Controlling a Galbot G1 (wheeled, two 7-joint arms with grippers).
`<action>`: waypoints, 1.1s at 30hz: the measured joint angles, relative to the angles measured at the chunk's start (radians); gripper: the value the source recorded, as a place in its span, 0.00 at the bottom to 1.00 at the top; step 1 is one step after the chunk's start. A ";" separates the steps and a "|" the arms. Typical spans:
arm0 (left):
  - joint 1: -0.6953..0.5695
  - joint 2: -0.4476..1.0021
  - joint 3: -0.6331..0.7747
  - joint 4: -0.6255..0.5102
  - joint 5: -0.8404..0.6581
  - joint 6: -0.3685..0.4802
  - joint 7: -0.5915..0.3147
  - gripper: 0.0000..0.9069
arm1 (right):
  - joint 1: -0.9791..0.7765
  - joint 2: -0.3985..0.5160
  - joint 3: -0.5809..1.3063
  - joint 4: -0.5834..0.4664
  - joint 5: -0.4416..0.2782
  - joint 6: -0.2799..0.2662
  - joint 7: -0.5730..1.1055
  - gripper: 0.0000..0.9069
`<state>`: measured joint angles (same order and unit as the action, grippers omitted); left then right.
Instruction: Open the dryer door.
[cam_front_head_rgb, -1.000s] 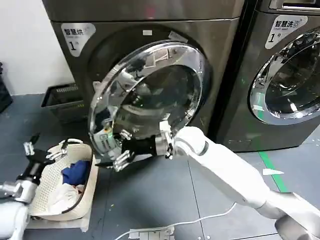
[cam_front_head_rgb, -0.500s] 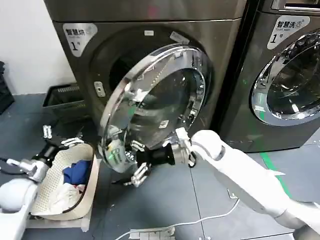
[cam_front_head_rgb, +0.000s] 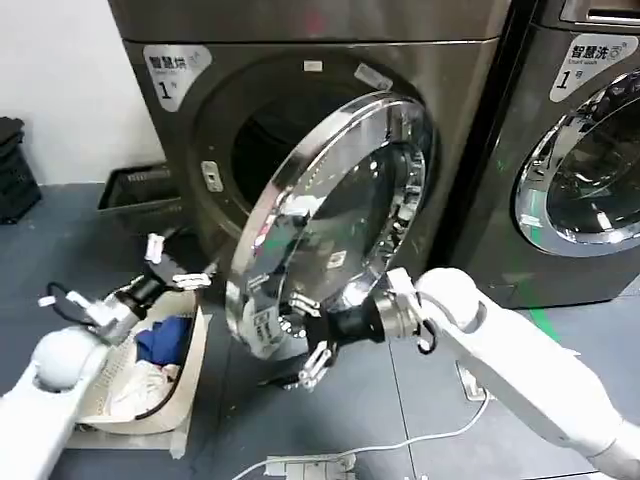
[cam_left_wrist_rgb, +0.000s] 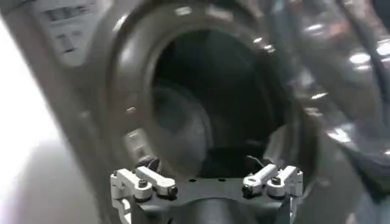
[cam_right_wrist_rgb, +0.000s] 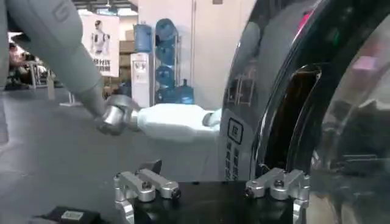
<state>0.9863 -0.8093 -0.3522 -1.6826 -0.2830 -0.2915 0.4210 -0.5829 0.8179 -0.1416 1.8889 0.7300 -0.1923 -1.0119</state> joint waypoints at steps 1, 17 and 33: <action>-0.011 0.000 0.021 0.000 0.010 -0.004 0.004 1.00 | -0.015 -0.010 0.015 0.003 0.002 0.002 0.006 1.00; -0.180 -0.047 0.279 0.018 0.033 -0.027 0.018 1.00 | -0.308 -0.116 0.356 0.017 -0.004 0.039 0.069 1.00; -0.303 -0.098 0.453 0.042 0.028 -0.045 0.016 1.00 | -0.766 -0.086 0.840 0.094 -0.004 0.089 0.113 1.00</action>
<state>0.6829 -0.9073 0.1005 -1.6404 -0.2554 -0.3363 0.4366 -1.3489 0.7316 0.6986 1.9832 0.7255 -0.1030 -0.8990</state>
